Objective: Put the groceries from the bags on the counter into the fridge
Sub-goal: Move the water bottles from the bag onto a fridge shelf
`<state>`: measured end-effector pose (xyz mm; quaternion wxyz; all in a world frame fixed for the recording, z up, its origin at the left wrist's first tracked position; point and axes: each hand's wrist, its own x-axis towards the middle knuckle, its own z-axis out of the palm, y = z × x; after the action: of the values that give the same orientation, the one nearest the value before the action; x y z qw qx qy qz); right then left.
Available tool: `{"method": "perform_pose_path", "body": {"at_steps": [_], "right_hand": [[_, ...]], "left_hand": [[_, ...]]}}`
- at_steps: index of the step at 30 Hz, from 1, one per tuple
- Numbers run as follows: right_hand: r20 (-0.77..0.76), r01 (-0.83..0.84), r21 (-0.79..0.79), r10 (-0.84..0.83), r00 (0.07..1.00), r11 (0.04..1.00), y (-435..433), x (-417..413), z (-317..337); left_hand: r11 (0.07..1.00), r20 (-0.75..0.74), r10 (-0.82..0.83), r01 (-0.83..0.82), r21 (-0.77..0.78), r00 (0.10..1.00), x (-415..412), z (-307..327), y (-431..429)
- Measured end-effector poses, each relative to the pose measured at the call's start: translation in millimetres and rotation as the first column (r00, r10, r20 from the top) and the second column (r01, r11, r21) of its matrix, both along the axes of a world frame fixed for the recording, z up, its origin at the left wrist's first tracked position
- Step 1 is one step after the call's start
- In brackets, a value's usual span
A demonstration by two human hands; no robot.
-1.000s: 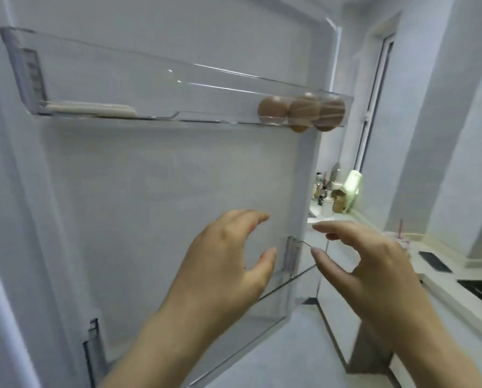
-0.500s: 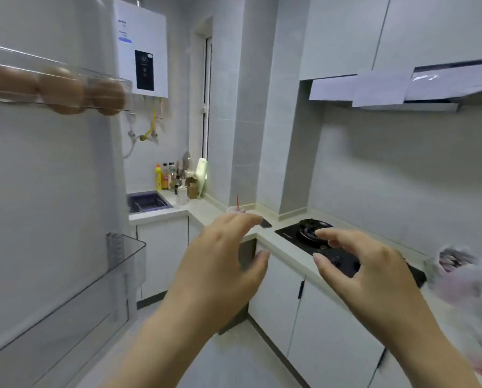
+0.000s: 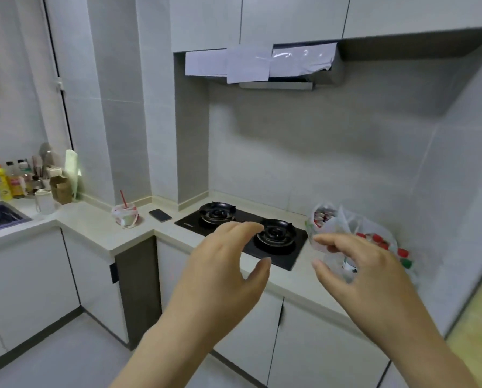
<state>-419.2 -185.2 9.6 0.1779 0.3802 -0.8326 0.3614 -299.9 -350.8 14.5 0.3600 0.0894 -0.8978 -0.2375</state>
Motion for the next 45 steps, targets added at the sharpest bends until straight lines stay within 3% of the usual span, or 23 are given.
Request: {"method": "perform_pose_path", "body": {"at_steps": [12, 21, 32, 45], "right_hand": [[0.057, 0.275, 0.037, -0.277, 0.959, 0.961, -12, -72, -18], [0.104, 0.497, 0.116, -0.509, 0.855, 0.860, -12, -125, -37], [0.175, 0.580, 0.163, -0.602, 0.779, 0.798, 30, -236, -65], [0.308, 0.533, 0.221, -0.578, 0.756, 0.816, 52, -366, -103]], "left_hand": [[0.968, 0.035, -0.251, 0.251, 0.004, 0.967, -125, -8, -32], [0.901, 0.128, -0.431, 0.434, 0.012, 0.893, -222, -39, -54], [0.865, 0.208, -0.500, 0.498, 0.064, 0.841, -353, -72, -15], [0.883, 0.347, -0.467, 0.446, 0.145, 0.813, -476, -118, 3]]}}
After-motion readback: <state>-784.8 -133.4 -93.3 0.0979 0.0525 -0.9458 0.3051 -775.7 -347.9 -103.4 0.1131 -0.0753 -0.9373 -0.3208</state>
